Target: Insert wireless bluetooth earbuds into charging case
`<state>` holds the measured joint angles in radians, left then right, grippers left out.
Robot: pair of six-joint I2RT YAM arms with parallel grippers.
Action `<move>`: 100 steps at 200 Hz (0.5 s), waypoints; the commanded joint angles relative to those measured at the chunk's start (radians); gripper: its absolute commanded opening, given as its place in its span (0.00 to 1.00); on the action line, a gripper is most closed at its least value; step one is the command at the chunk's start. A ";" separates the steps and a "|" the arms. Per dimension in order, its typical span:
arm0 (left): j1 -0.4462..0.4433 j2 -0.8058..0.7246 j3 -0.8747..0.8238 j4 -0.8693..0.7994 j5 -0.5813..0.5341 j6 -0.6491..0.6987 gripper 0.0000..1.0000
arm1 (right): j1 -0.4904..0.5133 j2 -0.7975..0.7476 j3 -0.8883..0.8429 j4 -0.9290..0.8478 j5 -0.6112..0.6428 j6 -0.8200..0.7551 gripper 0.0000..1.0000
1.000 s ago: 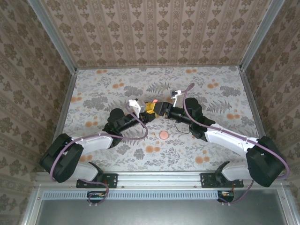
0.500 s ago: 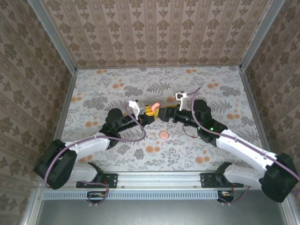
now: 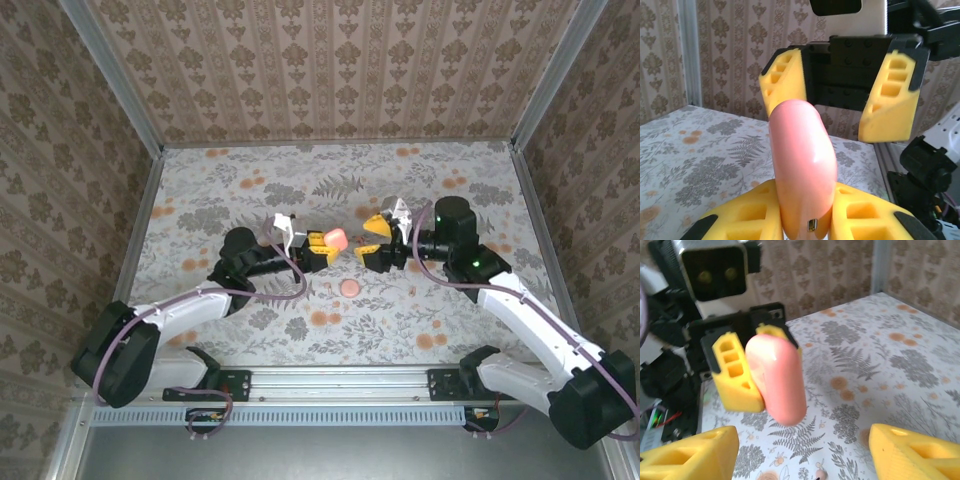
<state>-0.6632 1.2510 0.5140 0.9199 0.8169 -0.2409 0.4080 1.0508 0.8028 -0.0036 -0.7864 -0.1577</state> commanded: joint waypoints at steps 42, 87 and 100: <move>0.010 -0.072 0.031 0.008 0.074 -0.009 0.21 | -0.009 0.135 0.149 -0.081 -0.304 -0.222 0.62; 0.010 -0.090 0.034 -0.016 0.074 0.008 0.21 | 0.009 0.183 0.189 -0.077 -0.360 -0.224 0.59; 0.010 -0.090 0.037 -0.019 0.076 0.007 0.21 | 0.019 0.194 0.204 -0.082 -0.368 -0.229 0.58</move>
<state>-0.6594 1.1816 0.5144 0.9047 0.8680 -0.2432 0.4099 1.2263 0.9535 -0.0788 -1.0748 -0.3523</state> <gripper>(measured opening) 0.212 0.588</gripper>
